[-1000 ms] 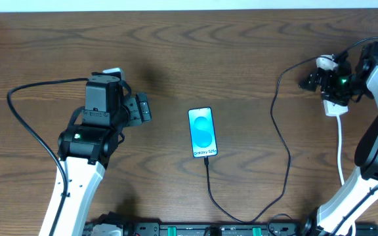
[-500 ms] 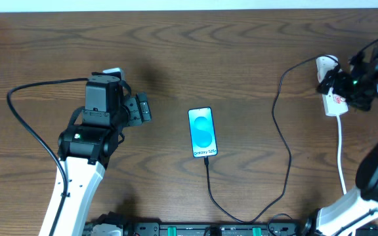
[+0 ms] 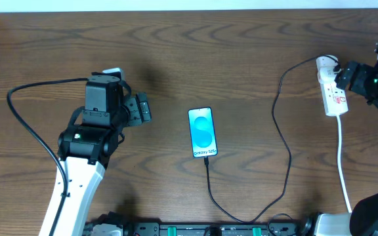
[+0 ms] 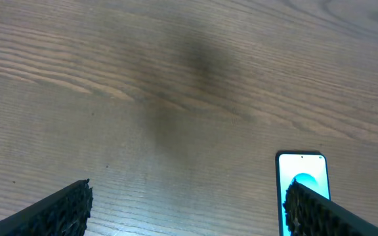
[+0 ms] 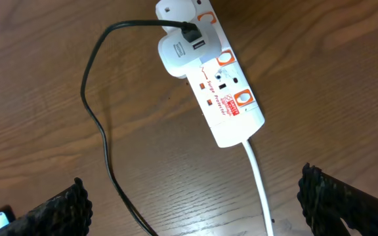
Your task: Plug charger to phone and switch on socket
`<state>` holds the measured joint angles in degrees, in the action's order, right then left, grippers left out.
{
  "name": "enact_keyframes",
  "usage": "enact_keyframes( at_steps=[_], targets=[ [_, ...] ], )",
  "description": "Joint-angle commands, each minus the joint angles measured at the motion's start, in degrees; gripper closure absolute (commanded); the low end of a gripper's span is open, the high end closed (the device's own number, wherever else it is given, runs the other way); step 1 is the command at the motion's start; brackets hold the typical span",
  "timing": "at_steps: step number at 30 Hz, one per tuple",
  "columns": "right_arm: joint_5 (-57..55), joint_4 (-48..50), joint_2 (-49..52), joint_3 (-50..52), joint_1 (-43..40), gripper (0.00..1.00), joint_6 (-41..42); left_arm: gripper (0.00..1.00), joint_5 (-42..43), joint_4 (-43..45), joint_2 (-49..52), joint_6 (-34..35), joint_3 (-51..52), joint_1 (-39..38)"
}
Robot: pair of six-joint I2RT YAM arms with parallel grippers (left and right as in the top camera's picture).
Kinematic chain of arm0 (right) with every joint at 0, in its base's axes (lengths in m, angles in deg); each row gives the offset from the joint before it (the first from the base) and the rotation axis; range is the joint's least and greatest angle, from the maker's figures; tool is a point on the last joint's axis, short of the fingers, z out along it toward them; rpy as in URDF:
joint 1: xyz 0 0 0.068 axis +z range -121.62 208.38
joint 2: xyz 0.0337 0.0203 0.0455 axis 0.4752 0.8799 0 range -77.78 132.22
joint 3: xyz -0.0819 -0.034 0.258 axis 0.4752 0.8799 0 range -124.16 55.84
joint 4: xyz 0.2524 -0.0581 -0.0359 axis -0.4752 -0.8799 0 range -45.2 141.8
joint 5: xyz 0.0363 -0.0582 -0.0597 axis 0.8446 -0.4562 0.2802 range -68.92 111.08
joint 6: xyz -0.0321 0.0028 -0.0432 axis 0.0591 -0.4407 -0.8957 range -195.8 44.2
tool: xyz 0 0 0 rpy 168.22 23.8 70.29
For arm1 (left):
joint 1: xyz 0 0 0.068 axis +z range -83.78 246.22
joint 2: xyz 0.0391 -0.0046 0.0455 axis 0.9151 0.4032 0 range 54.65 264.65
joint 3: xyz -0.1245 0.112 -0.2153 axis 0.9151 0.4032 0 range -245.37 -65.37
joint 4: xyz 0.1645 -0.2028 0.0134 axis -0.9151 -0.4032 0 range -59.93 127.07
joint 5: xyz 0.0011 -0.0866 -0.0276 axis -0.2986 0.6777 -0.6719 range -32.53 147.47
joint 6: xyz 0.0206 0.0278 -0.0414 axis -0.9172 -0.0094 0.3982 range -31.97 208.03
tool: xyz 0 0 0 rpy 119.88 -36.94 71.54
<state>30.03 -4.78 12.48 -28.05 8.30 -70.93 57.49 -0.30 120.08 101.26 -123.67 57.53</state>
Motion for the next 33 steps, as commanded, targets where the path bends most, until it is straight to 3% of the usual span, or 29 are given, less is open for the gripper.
enact_keyframes(
  at_steps=[1, 33],
  targets=[
    [-0.70, -0.22, -0.46, -0.09, 0.02, 0.01, 0.66, 0.07, -0.70, -0.13, -0.04, -0.74, 0.33, 0.15],
    [-0.70, -0.22, -0.46, -0.09, 0.02, 0.01, 0.66, 0.07, -0.70, -0.13, -1.68, -0.74, 1.31, 0.11]
  ],
)
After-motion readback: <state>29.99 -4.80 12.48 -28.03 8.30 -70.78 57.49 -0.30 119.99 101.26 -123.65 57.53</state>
